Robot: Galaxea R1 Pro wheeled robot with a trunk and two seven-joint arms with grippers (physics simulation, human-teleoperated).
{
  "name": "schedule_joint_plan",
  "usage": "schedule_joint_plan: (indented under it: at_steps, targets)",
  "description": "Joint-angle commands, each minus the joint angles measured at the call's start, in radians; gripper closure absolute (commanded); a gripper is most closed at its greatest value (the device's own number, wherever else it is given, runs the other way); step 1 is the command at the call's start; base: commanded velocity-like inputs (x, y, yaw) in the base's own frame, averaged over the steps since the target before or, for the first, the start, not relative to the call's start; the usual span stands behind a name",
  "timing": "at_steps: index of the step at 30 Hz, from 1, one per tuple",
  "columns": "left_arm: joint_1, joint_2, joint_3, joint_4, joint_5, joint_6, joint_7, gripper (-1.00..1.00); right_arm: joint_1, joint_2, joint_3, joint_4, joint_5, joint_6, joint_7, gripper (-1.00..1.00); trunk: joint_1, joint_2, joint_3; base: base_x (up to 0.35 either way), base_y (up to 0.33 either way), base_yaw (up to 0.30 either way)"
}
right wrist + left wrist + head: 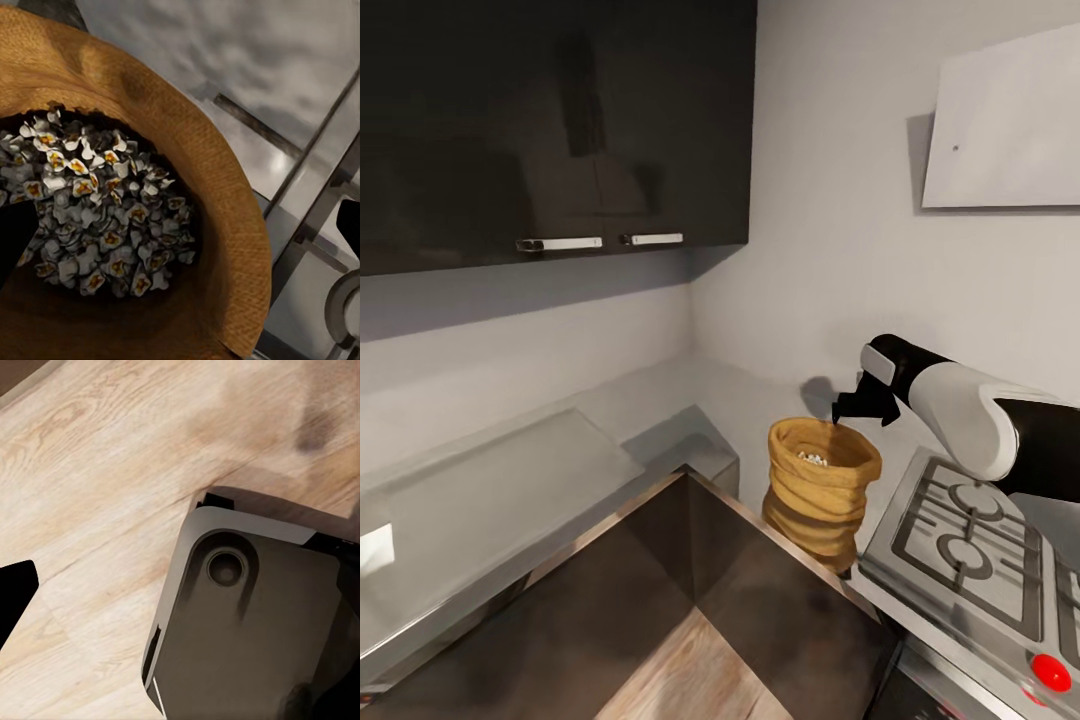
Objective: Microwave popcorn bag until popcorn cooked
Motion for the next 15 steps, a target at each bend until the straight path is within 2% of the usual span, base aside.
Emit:
schedule_joint_plan:
  at_steps: [1, 4, 9, 15]
  targets:
    - [-0.001, 0.000, 0.001, 0.001, 0.000, -0.003, 0.001, -1.00, -0.002, 0.000, -0.008, 0.002, -0.002, 0.000, -0.010, -1.00, 0.000, -0.001, -0.002, 0.005, 0.000, 0.000]
    - [-0.001, 0.000, 0.001, 0.001, 0.000, -0.004, 0.001, -1.00, -0.002, 0.000, -0.007, 0.002, -0.002, 0.000, -0.010, -1.00, 0.000, -0.001, -0.002, 0.012, -0.009, 0.000]
    - [-0.001, 0.000, 0.001, 0.001, 0.000, -0.004, 0.001, -1.00, -0.002, -0.010, -0.007, 0.003, -0.002, 0.000, -0.010, -1.00, 0.000, -0.001, -0.002, 0.123, -0.110, 0.000]
    - [-0.001, 0.000, 0.001, 0.001, 0.000, -0.003, 0.001, -1.00, 0.000, -0.014, -0.006, 0.003, -0.002, 0.000, -0.010, -1.00, 0.000, -0.001, -0.002, 0.014, -0.013, 0.000]
